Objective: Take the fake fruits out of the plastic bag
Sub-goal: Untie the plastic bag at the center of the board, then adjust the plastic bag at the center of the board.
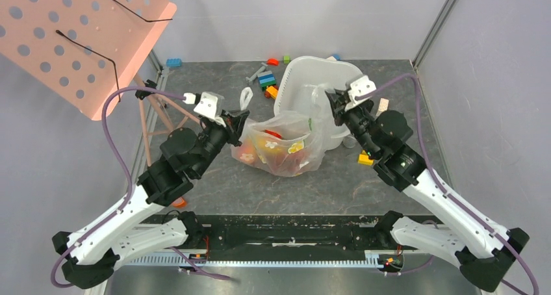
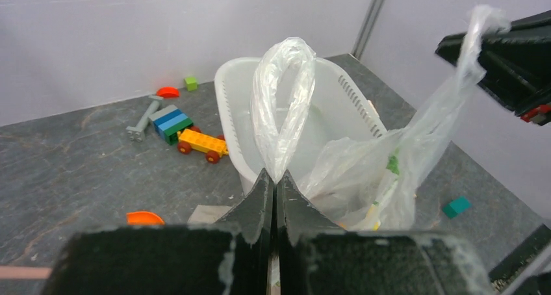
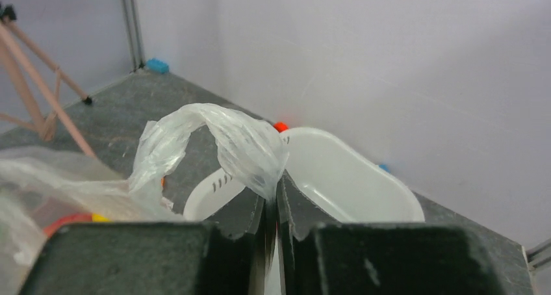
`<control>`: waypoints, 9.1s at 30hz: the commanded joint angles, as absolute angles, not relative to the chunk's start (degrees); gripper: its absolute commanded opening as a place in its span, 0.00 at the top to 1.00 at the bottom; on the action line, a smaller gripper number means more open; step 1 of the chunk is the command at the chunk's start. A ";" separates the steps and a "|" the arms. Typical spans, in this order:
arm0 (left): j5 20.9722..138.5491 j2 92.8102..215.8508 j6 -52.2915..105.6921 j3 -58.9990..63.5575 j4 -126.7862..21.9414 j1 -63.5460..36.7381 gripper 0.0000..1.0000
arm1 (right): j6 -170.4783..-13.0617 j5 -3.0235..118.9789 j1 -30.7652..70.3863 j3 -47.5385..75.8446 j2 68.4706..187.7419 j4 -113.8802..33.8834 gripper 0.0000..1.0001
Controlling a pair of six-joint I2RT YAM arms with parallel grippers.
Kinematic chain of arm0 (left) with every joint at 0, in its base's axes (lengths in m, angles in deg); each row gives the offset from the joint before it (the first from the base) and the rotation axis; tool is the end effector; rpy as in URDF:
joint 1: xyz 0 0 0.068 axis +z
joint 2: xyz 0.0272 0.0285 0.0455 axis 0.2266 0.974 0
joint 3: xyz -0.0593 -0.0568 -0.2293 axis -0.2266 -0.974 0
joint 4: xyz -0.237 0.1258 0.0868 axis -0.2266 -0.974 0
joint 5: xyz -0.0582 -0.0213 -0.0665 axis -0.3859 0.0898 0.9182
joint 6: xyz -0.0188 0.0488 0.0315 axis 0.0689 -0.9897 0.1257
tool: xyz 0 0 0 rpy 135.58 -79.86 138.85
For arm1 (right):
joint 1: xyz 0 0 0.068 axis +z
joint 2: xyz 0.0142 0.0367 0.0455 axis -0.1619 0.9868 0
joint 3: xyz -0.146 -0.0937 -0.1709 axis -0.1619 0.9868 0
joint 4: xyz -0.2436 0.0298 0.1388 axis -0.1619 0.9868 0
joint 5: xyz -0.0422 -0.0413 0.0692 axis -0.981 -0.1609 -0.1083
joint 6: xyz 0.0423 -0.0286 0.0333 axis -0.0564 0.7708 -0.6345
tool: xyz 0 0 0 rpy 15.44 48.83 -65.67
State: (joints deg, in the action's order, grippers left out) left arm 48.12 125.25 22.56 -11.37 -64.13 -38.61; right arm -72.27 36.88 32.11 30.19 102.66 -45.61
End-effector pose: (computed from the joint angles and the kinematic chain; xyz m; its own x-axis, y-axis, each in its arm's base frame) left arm 0.1521 -0.1634 0.4027 -0.0337 -0.1491 -0.9882 0.4743 0.8680 -0.1471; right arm 0.2072 0.1687 0.4031 0.2176 -0.0928 -0.9716 -0.4339 0.8825 -0.1814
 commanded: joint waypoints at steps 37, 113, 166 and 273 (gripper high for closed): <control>55.30 118.52 32.30 -27.96 -48.77 -38.32 0.98 | -110.93 26.62 45.28 6.97 111.21 -26.65 0.50; 56.31 107.62 34.48 -36.52 -48.73 -38.32 0.98 | -107.85 32.63 51.06 23.95 123.32 -26.21 0.91; 66.77 127.46 37.37 -0.38 -79.76 -38.41 0.44 | -126.74 30.82 53.98 64.80 100.44 -51.57 0.76; 44.02 139.04 44.34 -27.01 -81.38 -48.27 0.98 | -118.41 35.35 58.12 55.96 119.80 -44.99 0.86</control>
